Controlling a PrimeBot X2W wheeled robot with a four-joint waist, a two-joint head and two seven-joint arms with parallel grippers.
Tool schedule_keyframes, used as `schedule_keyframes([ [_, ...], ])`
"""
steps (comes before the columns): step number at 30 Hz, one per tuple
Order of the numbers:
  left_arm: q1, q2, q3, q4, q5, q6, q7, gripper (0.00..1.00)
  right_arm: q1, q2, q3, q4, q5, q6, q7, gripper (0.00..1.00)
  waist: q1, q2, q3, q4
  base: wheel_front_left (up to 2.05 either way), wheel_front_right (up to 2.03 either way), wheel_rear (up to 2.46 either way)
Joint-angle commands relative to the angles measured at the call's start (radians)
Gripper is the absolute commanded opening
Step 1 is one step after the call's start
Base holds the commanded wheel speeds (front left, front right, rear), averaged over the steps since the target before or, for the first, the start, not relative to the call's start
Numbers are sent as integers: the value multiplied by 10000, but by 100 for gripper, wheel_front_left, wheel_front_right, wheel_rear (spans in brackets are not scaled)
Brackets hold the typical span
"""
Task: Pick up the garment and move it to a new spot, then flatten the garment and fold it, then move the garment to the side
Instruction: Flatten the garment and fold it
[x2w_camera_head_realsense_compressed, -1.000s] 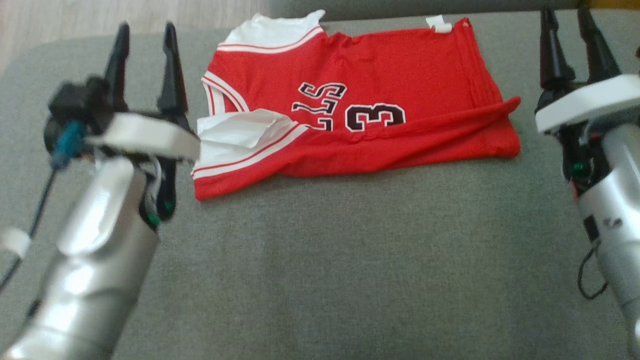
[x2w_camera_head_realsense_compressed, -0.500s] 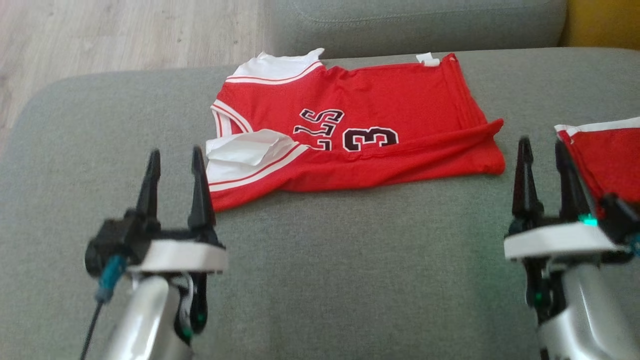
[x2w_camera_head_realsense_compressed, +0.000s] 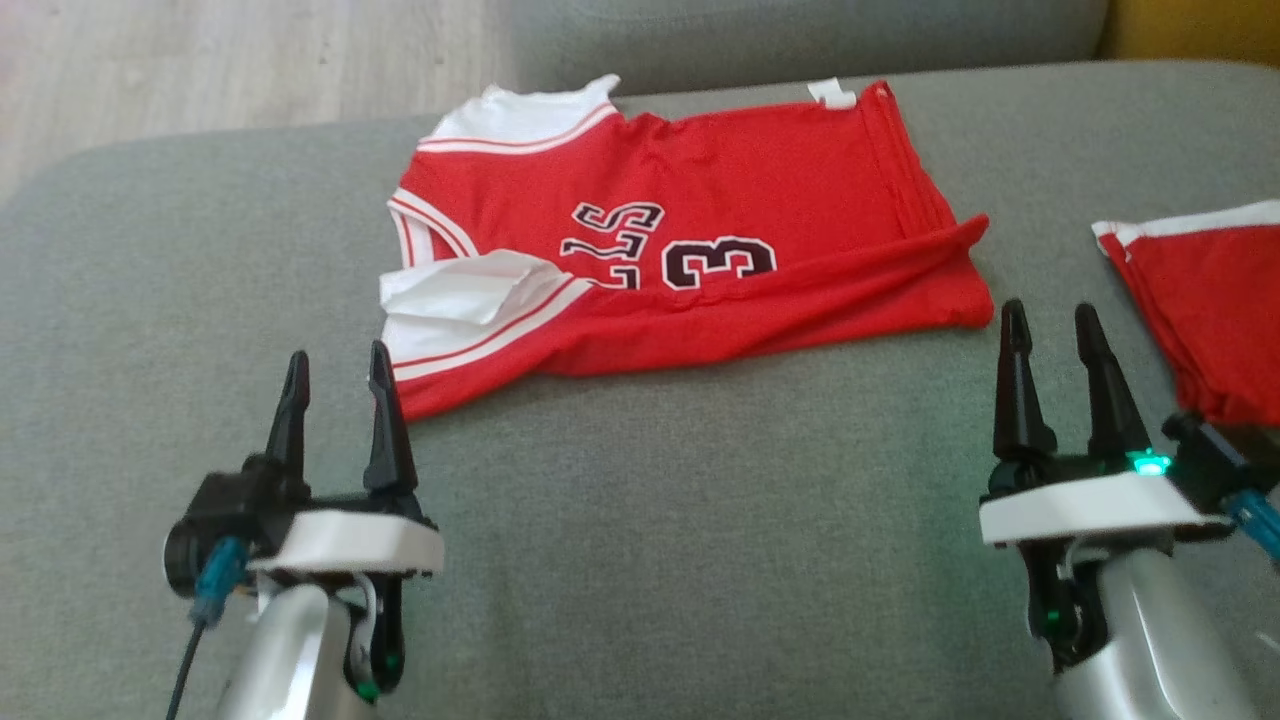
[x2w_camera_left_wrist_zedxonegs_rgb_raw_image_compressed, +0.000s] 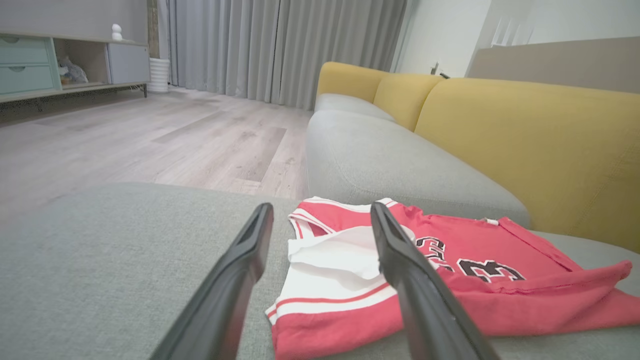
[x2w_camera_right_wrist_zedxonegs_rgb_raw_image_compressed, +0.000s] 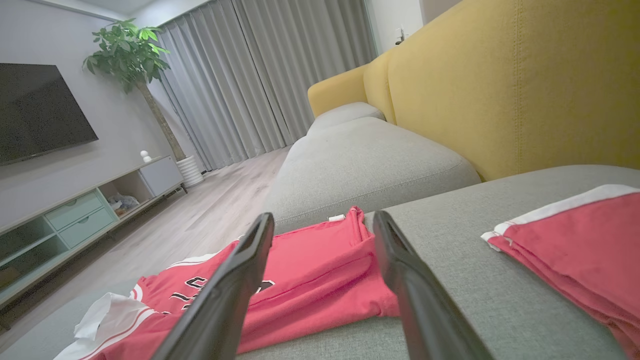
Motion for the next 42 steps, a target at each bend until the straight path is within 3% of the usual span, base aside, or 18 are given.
schedule_keyframes([
  [1,-700,37,427,-11,124,-48,-50,100,-538,5,333,-396,56,-7,-64,100,0,-1,195,-115,0,0,0],
  [14,-2485,352,574,3918,78,245,971,100,-870,6,688,-482,183,-7,-64,100,0,-1,1263,-624,0,0,0],
  [23,-3041,527,682,5504,-50,633,1536,100,-894,6,724,-474,363,-7,-64,100,0,-1,1464,-832,0,0,0],
  [25,-3108,518,611,5761,-94,504,1764,4,-878,6,741,-456,389,-7,-64,100,0,-1,1443,-831,0,0,0],
  [26,-3138,514,559,5839,-103,408,1823,0,-868,6,738,-440,395,-7,-64,100,0,-1,1416,-818,0,0,0],
  [35,-3367,424,392,5347,-144,-51,641,0,-1045,6,639,291,52,-7,-31,100,0,-1,978,-544,0,0,0],
  [42,-3496,338,91,3866,87,-363,60,0,-2282,7,-254,1821,-832,-7,1356,100,0,-1,925,-254,0,0,0],
])
